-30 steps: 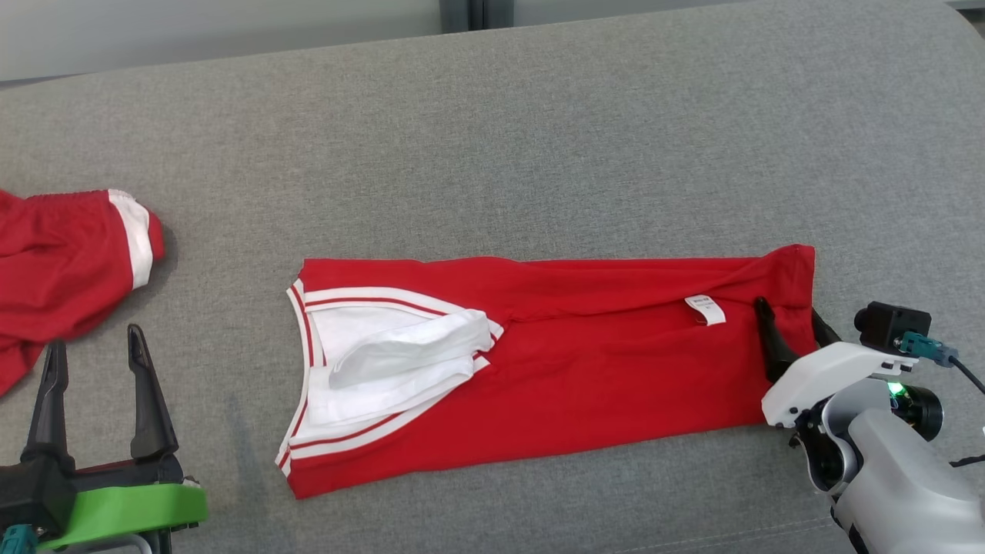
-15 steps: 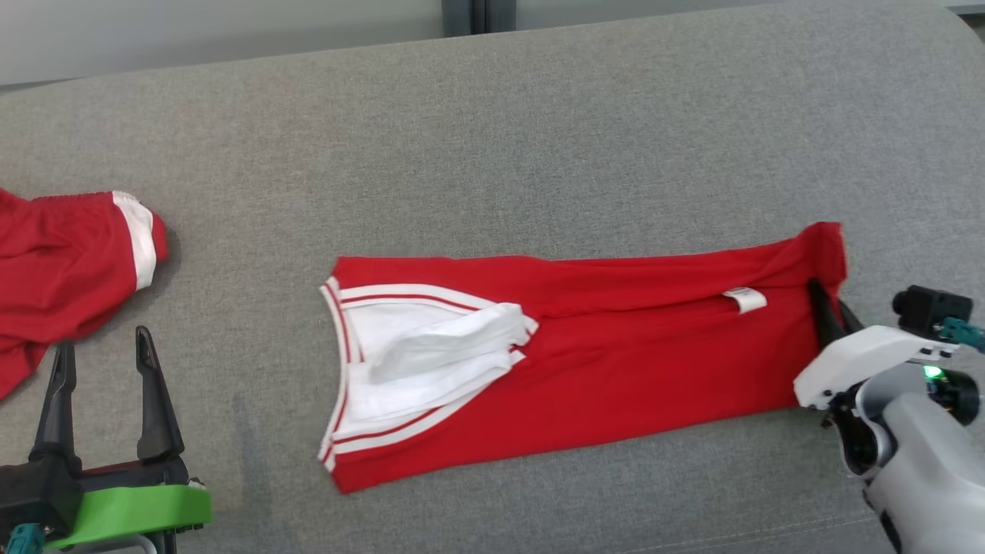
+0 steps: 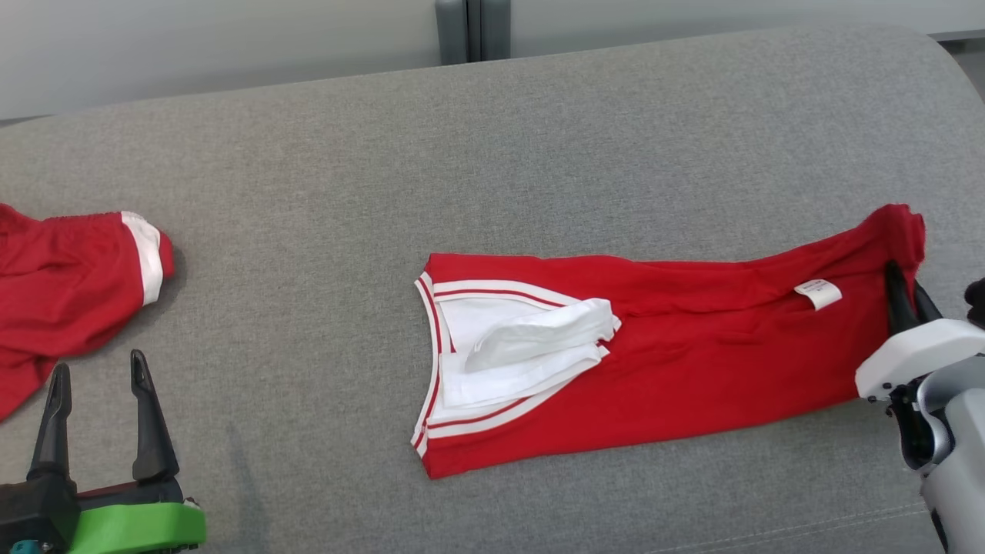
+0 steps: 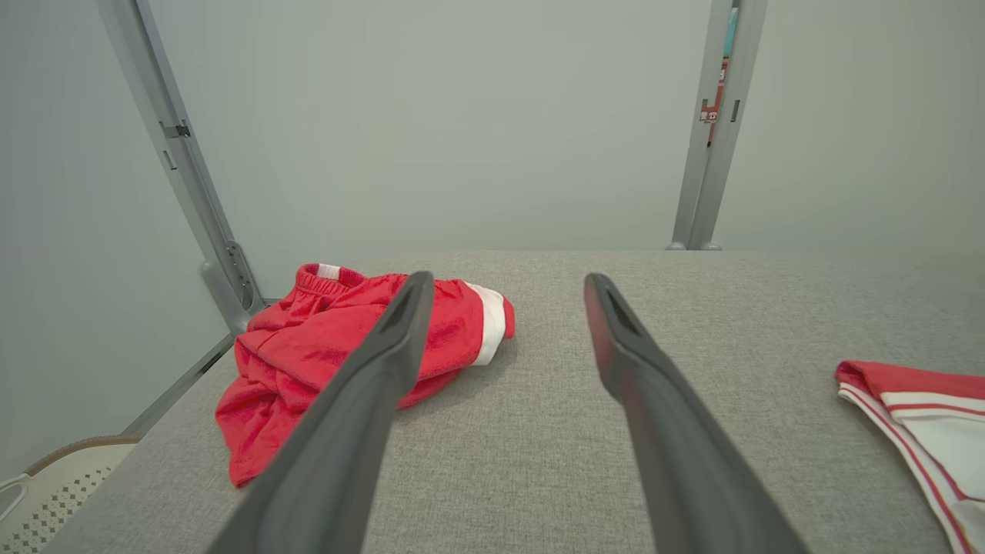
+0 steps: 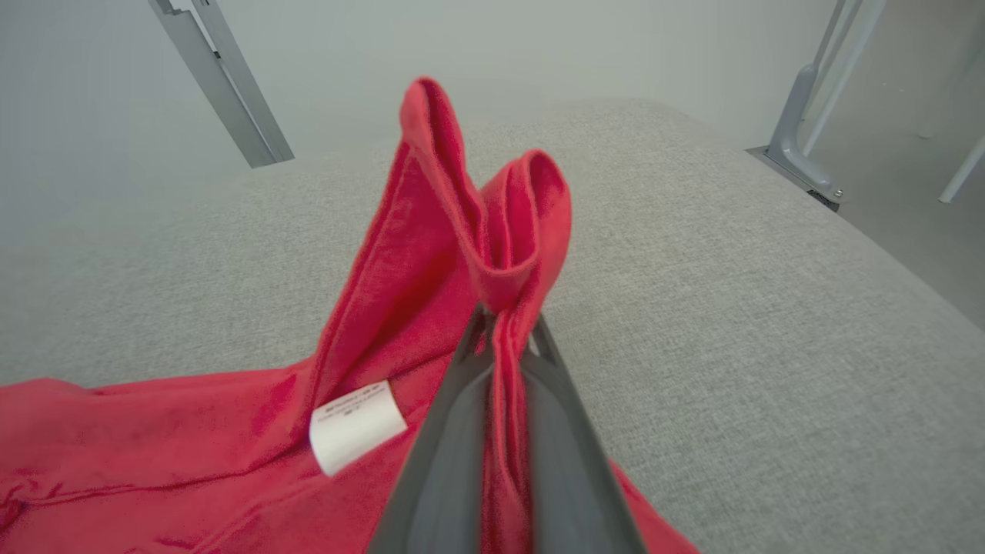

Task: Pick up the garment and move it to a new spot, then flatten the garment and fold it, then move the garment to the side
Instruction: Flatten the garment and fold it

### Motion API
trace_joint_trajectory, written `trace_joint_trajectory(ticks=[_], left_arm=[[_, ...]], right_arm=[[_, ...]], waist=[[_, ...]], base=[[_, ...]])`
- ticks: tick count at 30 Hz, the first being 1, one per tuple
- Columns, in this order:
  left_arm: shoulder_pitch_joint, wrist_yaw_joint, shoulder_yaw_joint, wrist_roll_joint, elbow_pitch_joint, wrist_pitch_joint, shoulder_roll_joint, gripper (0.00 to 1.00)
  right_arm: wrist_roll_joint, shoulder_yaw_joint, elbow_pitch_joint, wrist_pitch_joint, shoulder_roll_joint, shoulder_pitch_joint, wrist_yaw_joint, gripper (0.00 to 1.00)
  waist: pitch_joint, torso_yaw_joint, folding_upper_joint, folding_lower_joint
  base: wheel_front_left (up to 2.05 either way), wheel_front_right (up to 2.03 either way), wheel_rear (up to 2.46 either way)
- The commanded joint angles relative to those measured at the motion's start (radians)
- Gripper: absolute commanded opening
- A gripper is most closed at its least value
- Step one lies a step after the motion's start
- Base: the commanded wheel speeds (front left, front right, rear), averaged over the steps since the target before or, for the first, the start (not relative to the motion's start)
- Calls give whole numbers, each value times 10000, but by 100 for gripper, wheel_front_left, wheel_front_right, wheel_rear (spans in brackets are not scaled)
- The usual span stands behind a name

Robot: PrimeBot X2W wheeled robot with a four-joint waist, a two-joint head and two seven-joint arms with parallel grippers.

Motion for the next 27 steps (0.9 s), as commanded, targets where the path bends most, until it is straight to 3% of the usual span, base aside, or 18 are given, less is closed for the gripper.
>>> trace_joint_trajectory(ticks=[1, 14, 27], left_arm=[[201, 82, 65, 77, -8, -1, 1, 100], [258, 163, 6, 103, -58, 0, 2, 100], [-152, 138, -304, 92, 101, 0, 2, 100]], right_arm=[[-91, 74, -248, -25, 138, 174, -14, 0], [-965, 1383, -3142, -24, 1450, 851, -13, 0], [-1286, 3219, -3267, -24, 2804, -162, -13, 0]], waist=[[-64, -27, 0, 0], [-209, 131, 0, 0], [-8, 630, 0, 0]], base=[[0, 0, 0], [0, 0, 0], [0, 0, 0]])
